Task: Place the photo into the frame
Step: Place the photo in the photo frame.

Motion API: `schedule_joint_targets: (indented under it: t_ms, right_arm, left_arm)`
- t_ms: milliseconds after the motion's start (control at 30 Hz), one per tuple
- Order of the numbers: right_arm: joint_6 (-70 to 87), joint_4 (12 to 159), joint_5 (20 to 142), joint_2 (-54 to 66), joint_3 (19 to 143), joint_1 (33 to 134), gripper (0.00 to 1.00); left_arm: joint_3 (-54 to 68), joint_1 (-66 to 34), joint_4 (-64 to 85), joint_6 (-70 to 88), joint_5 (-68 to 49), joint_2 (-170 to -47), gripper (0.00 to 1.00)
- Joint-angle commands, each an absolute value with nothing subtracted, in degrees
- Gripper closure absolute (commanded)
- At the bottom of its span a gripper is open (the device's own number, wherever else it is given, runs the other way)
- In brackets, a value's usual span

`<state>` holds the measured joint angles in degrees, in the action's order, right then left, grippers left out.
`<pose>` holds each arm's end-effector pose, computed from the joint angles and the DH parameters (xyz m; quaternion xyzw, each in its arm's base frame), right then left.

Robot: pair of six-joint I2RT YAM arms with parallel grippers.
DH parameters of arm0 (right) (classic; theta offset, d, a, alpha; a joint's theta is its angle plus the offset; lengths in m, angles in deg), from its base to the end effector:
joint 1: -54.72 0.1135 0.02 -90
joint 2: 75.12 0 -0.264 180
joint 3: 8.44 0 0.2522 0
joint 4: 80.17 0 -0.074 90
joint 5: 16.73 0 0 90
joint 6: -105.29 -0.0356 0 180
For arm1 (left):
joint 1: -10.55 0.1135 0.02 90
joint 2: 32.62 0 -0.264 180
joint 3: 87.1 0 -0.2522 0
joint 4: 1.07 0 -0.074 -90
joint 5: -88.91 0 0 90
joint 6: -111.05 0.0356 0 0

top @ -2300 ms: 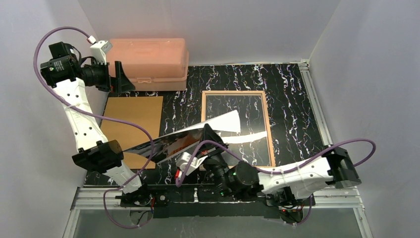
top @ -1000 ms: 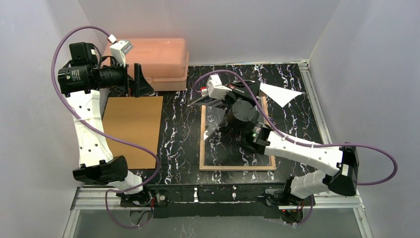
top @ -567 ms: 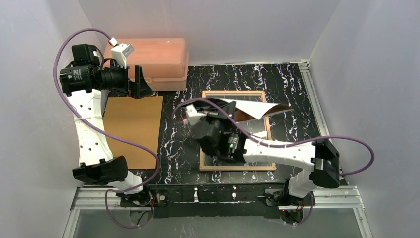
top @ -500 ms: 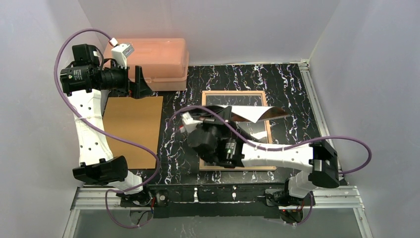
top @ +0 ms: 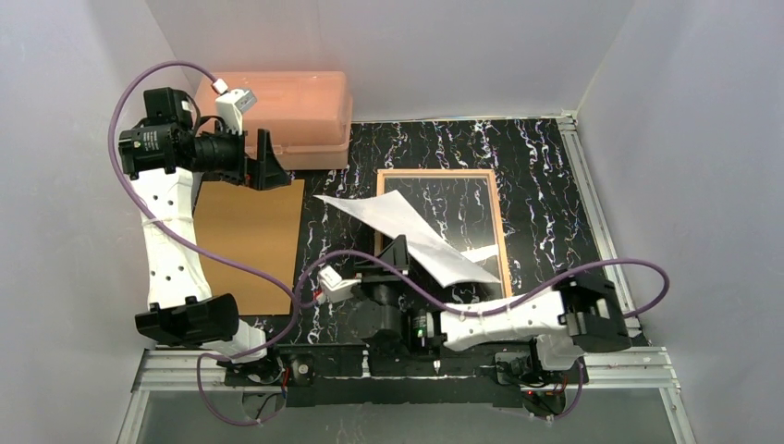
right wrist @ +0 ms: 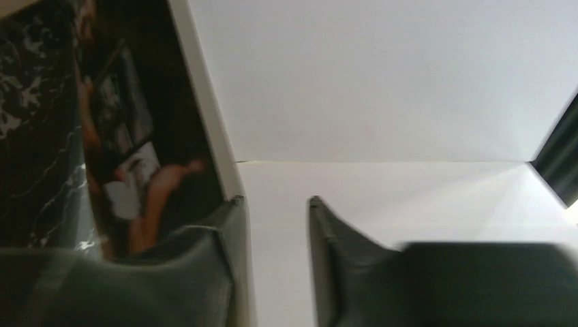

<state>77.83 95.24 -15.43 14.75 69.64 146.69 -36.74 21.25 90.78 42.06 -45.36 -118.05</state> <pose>0.0239 0.3391 0.3049 -0.4660 0.5348 -0.4325 0.5566 0.2471 0.0214 0.4790 0.2132 0.8480 -0.2465 0.4179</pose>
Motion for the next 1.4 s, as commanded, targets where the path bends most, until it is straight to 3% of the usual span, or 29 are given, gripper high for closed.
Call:
schedule_joint_targets:
  t_ms: [0, 67, 100, 267, 500, 767, 1033, 1133, 1200, 1233, 1267, 1300, 1367]
  right_arm:
    - [115.30, 156.29, -34.95, 21.27, 60.34, 148.77, 0.44]
    - [139.84, 185.60, -36.69, 29.35, 60.18, 149.20, 0.33]
    - [141.44, 187.30, -36.76, 31.24, 60.03, 149.83, 0.24]
    - [139.75, 187.75, -36.77, 35.95, 64.73, 150.68, 0.02]
    - [138.78, 188.00, -36.81, 38.57, 70.06, 150.39, 0.01]
    - [140.88, 188.14, -34.34, 42.51, 88.75, 142.77, 0.01]
    - [134.01, 186.13, -27.14, 42.97, 102.00, 117.63, 0.01]
    - [115.33, 167.90, -23.19, 43.29, 103.51, 112.42, 0.01]
    - [88.86, 130.56, -18.63, 42.81, 106.27, 110.85, 0.01]
    - [67.20, 102.36, -14.85, 43.33, 112.78, 110.22, 0.01]
    - [46.41, 73.70, -3.46, 45.42, 124.50, 109.22, 0.01]
    - [32.94, 57.96, 6.14, 48.44, 136.15, 107.14, 0.01]
    - [25.27, 50.21, 17.72, 49.23, 142.93, 104.03, 0.01]
  left_arm:
    - [-32.92, 20.93, 93.24, 42.98, -47.22, -115.43, 0.01]
    - [-32.02, 20.92, 93.49, 43.40, -47.05, -115.36, 0.01]
    - [-32.10, 20.91, 93.73, 43.59, -46.92, -115.45, 0.01]
    - [-34.77, 20.90, 96.64, 45.18, -46.41, -116.89, 0.01]
    - [-35.12, 20.92, 98.46, 45.95, -46.17, -117.94, 0.01]
    - [-40.31, 20.92, 100.39, 44.01, -42.16, -120.95, 0.02]
    - [-47.79, 20.99, 97.96, 40.72, -33.01, -122.12, 0.01]
    - [-47.76, 21.05, 97.37, 39.71, -32.40, -122.73, 0.01]
    - [-45.27, 20.97, 97.70, 41.42, -33.71, -122.71, 0.02]
    - [-43.19, 20.93, 97.68, 42.50, -34.31, -122.47, 0.01]
    - [-41.00, 20.96, 97.76, 43.88, -34.65, -122.34, 0.01]
    - [-38.63, 20.93, 97.85, 45.53, -34.78, -122.09, 0.01]
    - [-33.74, 20.92, 97.84, 49.33, -34.90, -121.40, 0.01]
